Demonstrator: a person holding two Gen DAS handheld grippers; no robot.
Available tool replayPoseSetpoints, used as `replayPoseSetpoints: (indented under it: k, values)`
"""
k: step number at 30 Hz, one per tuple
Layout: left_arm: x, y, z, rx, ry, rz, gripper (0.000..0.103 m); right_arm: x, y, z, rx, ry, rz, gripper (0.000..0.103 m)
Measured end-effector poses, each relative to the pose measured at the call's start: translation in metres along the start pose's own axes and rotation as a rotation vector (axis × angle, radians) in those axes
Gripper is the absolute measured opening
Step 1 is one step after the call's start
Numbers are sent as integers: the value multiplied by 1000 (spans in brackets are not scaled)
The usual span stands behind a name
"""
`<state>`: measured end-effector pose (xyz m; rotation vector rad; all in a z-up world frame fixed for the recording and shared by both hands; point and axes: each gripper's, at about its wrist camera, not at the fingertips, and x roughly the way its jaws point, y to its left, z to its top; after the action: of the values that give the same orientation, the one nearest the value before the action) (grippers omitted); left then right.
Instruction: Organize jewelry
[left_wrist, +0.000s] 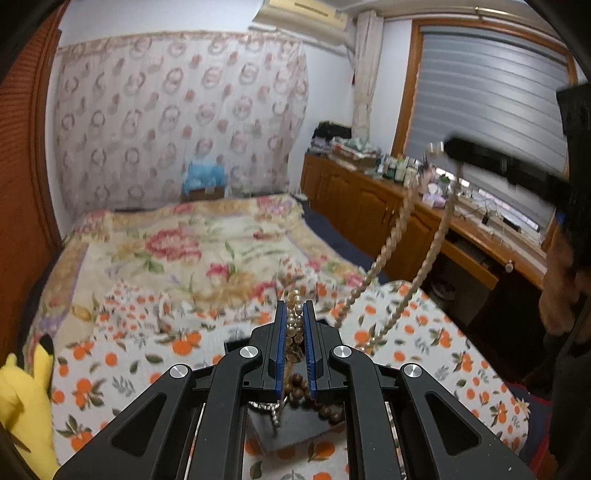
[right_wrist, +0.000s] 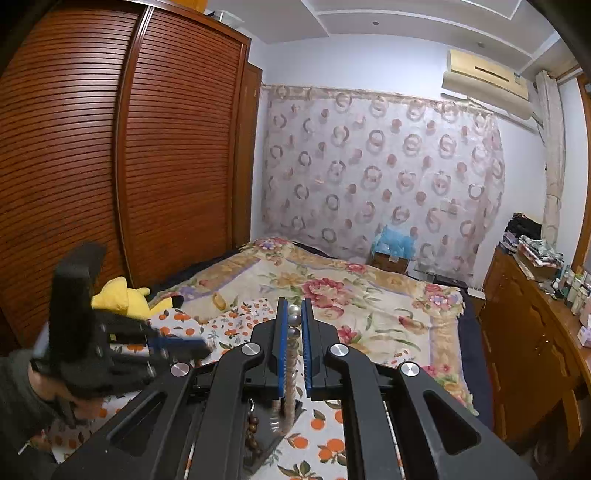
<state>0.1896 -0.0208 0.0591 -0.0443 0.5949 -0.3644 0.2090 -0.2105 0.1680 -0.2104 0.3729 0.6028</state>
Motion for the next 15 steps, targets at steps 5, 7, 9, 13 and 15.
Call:
replayPoseSetpoints:
  k: [5, 7, 9, 13, 15]
  values:
    - [14, 4, -17, -5, 54, 16, 8, 30, 3, -16, 17, 55, 32, 8]
    - [15, 5, -21, -8, 64, 20, 8, 42, 5, -25, 21, 85, 44, 8]
    - [16, 7, -26, -13, 74, 24, 9, 57, 10, -38, 22, 122, 45, 8]
    - [14, 7, -38, -19, 93, 35, 13, 81, 13, -58, 40, 181, 67, 9]
    - [11, 6, -44, -16, 99, 40, 19, 86, 16, -65, 43, 200, 70, 9]
